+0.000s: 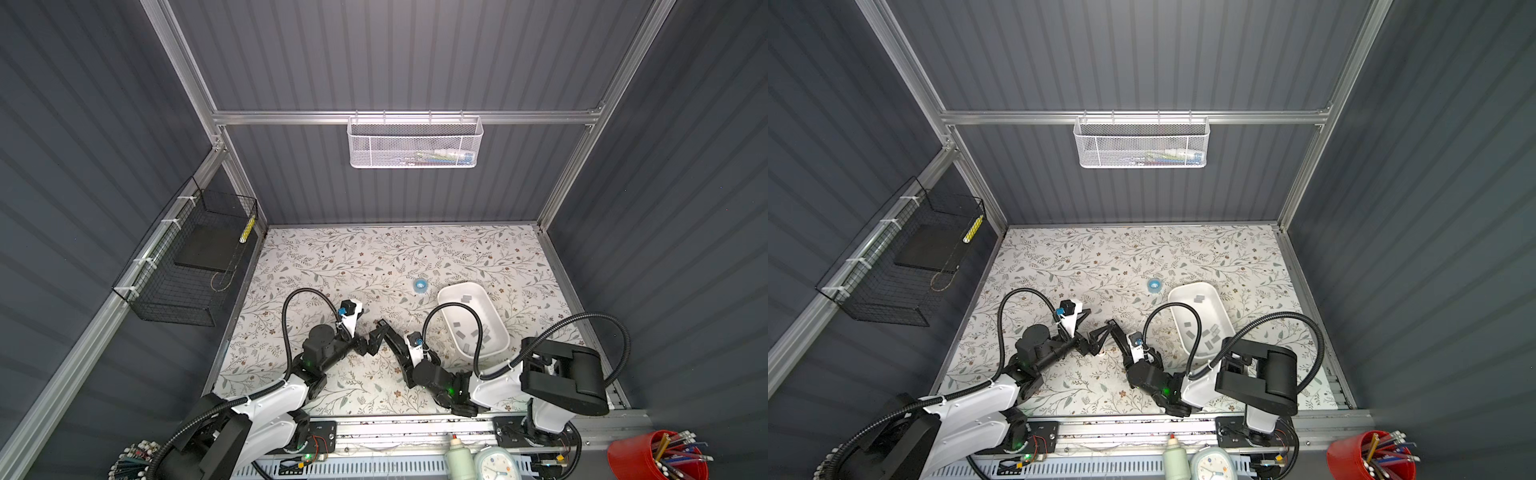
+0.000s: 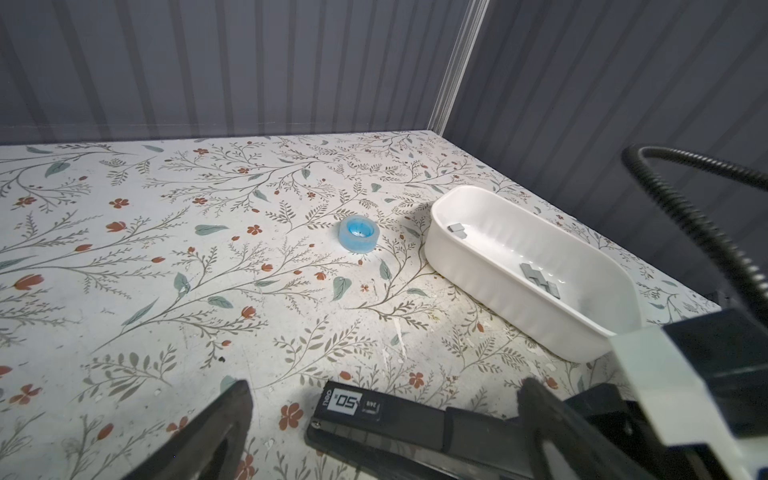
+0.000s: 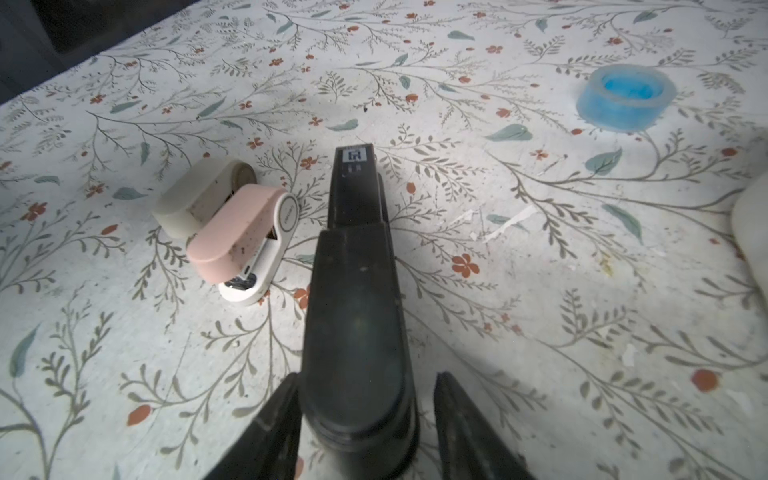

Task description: Load the staples into the stapler

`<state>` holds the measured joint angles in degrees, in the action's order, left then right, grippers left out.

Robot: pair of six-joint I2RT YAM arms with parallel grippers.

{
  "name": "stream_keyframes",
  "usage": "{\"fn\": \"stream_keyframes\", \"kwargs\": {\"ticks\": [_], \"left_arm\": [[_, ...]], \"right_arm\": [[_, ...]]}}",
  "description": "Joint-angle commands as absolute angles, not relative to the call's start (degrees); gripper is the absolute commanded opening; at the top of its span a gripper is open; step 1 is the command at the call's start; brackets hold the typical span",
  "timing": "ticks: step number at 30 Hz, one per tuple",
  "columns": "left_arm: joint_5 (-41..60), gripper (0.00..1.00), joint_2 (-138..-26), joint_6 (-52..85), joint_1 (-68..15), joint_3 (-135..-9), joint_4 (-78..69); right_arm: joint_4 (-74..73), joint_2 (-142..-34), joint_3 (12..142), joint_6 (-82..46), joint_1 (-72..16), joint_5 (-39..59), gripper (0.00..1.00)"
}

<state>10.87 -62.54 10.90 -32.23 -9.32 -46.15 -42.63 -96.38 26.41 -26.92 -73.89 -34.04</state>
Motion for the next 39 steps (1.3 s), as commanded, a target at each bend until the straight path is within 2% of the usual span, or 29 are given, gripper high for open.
{"fn": "stream_keyframes", "kwargs": {"ticks": [1, 4, 9, 13, 20, 39], "left_arm": [[9.05, 1.00, -64.07, 11.39, -32.07, -11.27, -44.49], [8.79, 0.99, -64.85, 11.34, -32.04, -11.92, -43.79], [9.16, 0.92, -65.30, 11.16, -32.07, -12.02, -44.03], [9.97, 0.88, -66.35, 11.08, -32.07, -12.30, -44.21], [11.84, 0.83, -68.97, 11.08, -32.07, -13.01, -45.35], [13.45, 0.81, -73.82, 12.16, -32.08, -14.33, -45.60]], "right_arm": [[-39.82, -93.71, 26.27, -26.42, -74.18, -34.84, 0.54], [-37.11, -91.06, 27.04, -25.36, -76.33, -35.28, 0.54], [-33.09, -85.03, 27.62, -23.70, -76.83, -35.92, 0.55], [-31.54, -83.03, 28.59, -22.25, -76.72, -37.01, 0.43], [-26.46, -86.05, 33.84, -22.68, -75.07, -37.28, 0.32], [-28.05, -94.44, 34.40, -27.38, -72.45, -33.08, 0.25]]}}
